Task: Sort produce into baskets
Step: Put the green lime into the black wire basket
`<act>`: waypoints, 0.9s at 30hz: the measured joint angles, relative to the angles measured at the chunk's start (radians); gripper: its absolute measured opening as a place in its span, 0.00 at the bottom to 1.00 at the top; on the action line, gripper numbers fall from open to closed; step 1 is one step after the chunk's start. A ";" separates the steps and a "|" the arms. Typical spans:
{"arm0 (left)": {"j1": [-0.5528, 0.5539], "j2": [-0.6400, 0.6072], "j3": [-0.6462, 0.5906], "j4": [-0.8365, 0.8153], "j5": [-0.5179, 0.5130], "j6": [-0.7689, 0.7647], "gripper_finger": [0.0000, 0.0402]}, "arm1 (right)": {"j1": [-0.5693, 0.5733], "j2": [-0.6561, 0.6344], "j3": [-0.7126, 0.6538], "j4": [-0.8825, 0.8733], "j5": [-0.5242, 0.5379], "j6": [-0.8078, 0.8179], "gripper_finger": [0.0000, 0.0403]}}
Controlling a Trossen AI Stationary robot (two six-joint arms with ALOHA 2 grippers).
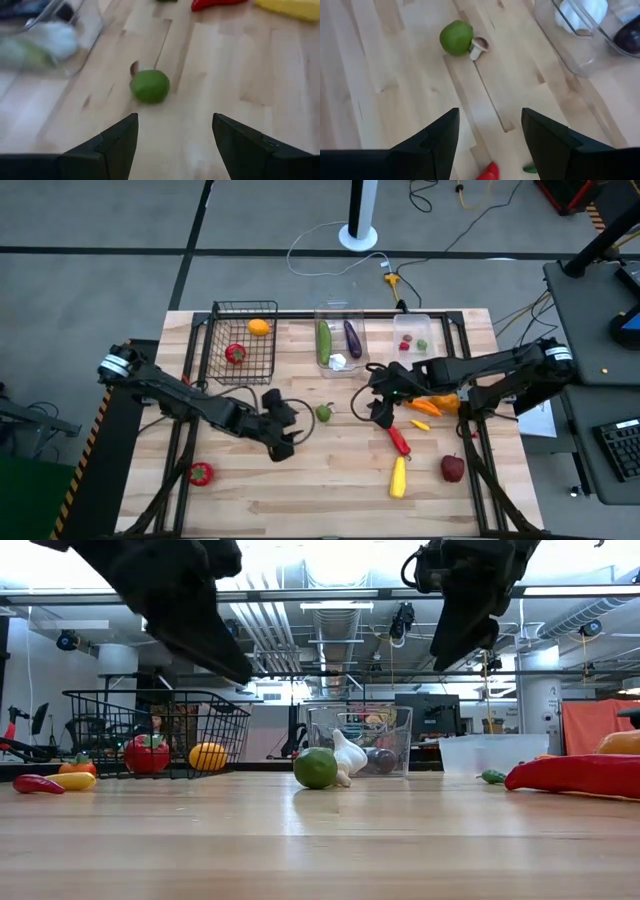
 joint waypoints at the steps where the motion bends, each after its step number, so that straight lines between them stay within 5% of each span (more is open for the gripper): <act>1: 0.004 0.024 0.000 0.041 -0.003 0.031 0.59 | 0.001 0.001 0.000 -0.001 0.000 0.000 0.51; 9: 0.045 0.205 0.000 0.271 -0.034 0.091 0.67 | 0.001 -0.002 0.000 -0.012 0.000 -0.003 0.53; 17: 0.054 0.310 0.000 0.388 -0.097 0.111 0.82 | 0.001 0.010 0.000 -0.024 0.045 -0.006 0.68; 27: 0.104 0.371 0.000 0.464 -0.125 0.130 0.84 | 0.001 0.012 0.000 -0.028 0.054 -0.003 0.80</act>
